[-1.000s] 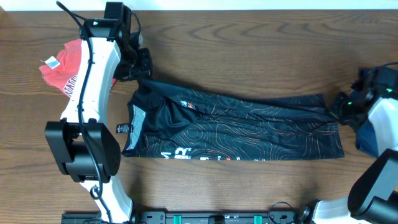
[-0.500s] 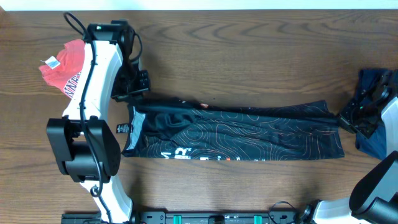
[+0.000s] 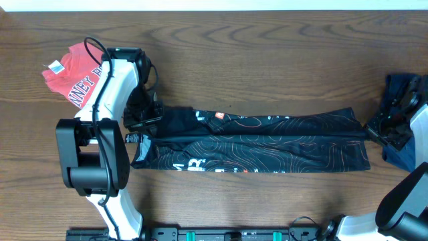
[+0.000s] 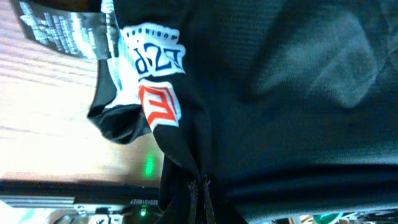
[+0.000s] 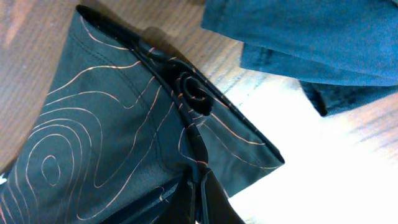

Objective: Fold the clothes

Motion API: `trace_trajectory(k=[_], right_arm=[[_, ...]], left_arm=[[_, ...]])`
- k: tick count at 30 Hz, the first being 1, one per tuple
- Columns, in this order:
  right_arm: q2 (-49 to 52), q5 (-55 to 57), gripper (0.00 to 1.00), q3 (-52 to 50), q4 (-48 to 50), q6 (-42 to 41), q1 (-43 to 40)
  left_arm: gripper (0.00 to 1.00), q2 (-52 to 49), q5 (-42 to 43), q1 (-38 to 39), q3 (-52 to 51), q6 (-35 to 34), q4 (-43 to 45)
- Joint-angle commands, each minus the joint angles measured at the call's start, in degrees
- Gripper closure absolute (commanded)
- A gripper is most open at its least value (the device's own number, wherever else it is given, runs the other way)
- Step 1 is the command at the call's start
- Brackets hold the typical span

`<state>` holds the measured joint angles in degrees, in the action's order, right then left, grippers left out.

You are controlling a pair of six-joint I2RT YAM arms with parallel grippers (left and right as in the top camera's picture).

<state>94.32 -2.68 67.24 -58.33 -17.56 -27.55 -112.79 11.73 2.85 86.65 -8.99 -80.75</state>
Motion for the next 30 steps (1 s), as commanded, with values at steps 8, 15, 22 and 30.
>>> trace_trajectory(k=[8,15,22,30], right_arm=[[-0.68,4.00,0.99,0.79,-0.66,-1.36,-0.52],[-0.68,4.44,0.99,0.76,-1.16,-1.29,-0.52],[-0.68,4.85,0.99,0.76,-1.31,-1.29,-0.57],[-0.68,4.85,0.99,0.72,-1.33,-1.29,-0.57]], left_arm=[[0.94,0.09,-0.20,1.64,-1.16,0.33,-0.20],[0.94,0.09,-0.68,2.34,-1.22,0.33,-2.38],[0.94,0.09,-0.72,2.34,-1.22,0.33,-3.65],[0.83,0.09,-0.72,2.34,-1.31,0.33,-4.94]])
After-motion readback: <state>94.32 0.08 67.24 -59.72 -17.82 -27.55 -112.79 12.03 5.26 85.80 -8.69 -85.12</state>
